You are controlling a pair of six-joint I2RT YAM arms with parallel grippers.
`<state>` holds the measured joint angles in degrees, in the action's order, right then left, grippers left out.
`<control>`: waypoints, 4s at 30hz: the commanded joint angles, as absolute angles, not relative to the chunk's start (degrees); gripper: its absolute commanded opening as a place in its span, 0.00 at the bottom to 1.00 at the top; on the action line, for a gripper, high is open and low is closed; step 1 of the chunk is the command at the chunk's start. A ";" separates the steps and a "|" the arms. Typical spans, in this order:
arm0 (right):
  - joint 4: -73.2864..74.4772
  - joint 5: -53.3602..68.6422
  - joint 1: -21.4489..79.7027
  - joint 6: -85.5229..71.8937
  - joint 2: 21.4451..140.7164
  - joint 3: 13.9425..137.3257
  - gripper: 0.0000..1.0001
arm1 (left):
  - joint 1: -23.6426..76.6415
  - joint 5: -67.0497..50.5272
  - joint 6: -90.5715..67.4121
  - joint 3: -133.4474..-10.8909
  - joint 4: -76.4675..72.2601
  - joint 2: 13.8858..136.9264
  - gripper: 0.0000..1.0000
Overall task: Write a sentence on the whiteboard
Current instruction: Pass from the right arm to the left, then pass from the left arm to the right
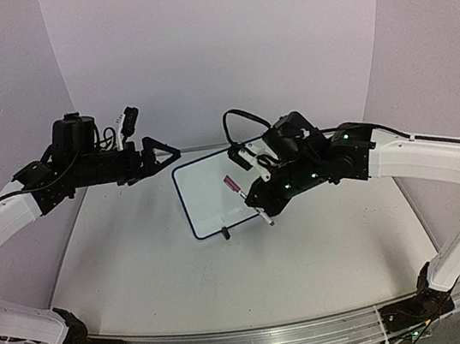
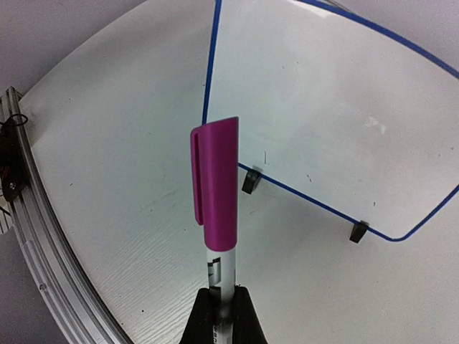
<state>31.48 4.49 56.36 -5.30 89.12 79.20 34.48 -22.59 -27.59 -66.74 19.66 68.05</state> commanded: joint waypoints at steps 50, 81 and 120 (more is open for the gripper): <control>27.02 -18.05 60.98 -4.39 91.98 84.45 0.54 | 44.12 -23.08 -40.42 -65.97 7.75 79.84 0.00; -20.95 40.69 43.77 -32.96 82.51 66.04 0.76 | 35.13 -37.28 -54.39 -54.67 -32.80 71.46 0.00; -32.27 43.68 46.11 -40.03 91.26 70.06 0.31 | 35.16 -34.56 -53.26 -51.24 -35.65 71.18 0.00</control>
